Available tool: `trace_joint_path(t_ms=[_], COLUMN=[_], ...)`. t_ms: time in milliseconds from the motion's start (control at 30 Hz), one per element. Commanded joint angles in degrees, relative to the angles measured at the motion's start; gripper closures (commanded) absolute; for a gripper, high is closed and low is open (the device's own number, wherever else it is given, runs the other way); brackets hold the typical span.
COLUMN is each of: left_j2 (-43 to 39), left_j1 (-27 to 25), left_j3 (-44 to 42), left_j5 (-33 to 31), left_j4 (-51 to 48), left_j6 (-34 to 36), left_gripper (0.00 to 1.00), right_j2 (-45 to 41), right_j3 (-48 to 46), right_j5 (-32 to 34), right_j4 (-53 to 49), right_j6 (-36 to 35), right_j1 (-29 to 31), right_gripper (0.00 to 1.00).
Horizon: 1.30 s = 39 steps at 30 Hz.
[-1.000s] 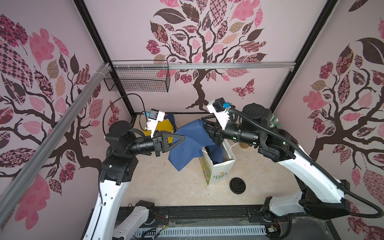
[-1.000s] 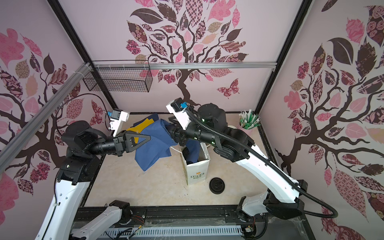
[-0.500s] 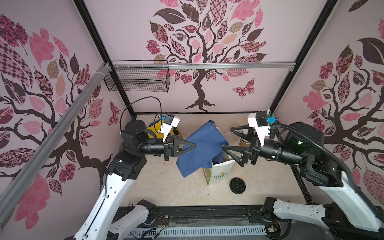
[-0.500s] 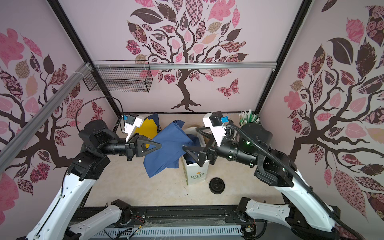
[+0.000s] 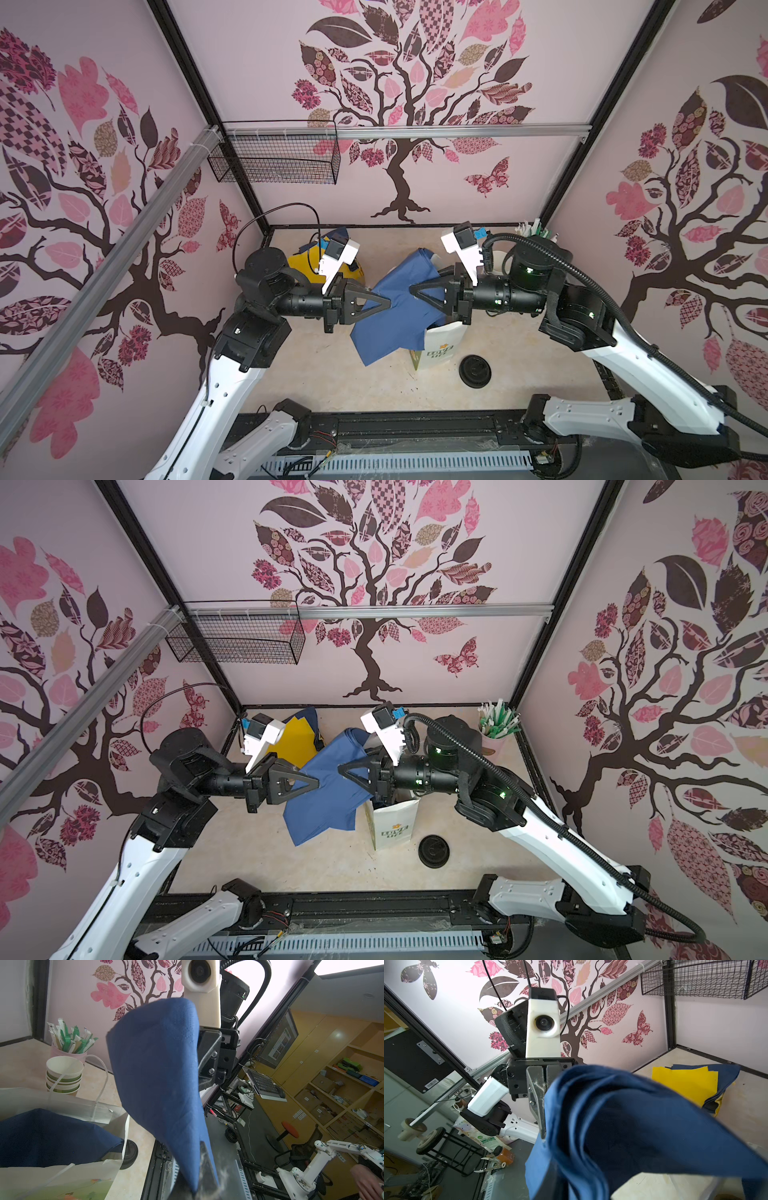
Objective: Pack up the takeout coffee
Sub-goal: 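Lower the blue napkin into the bag with the right gripper while the left withdraws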
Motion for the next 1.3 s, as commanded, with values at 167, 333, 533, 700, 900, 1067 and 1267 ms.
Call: trace_joint_path(t_ms=[167, 333, 533, 700, 900, 1067, 1267], left_j2=[-3.67, -6.78, -9.17, -9.35, -7.03, -3.67, -0.24], left_j1=[-0.09, -0.10, -0.11, -0.11, -0.09, -0.07, -0.11], left_j3=[1.45, 0.87, -8.21, -13.55, -13.68, -13.47, -13.95], left_j5=[-25.91, -51.88, -47.40, -43.63, -40.57, -35.10, -33.84], left_j4=[-7.52, -16.34, -11.79, -6.36, -5.83, -3.70, -2.12], left_j6=[9.84, 3.76, -7.45, -14.15, -14.79, -16.39, -18.00], left_gripper=[0.41, 0.39, 0.38, 0.38, 0.38, 0.36, 0.36], right_j2=[-2.21, 2.68, 4.91, 7.87, 11.71, 15.10, 17.95], right_j3=[7.31, 21.29, 21.94, 24.54, 24.25, 22.94, 18.57], right_j5=[19.59, 46.16, 45.88, 42.04, 42.27, 39.70, 35.86], right_j4=[-9.11, -29.73, -33.84, -39.92, -45.02, -42.60, -40.63], right_j6=[-0.97, -2.08, -2.21, -1.75, -3.53, -5.24, -5.78], right_j1=[0.24, 0.23, 0.23, 0.23, 0.26, 0.28, 0.19], right_gripper=[1.00, 1.00, 1.00, 1.00, 1.00, 1.00, 1.00])
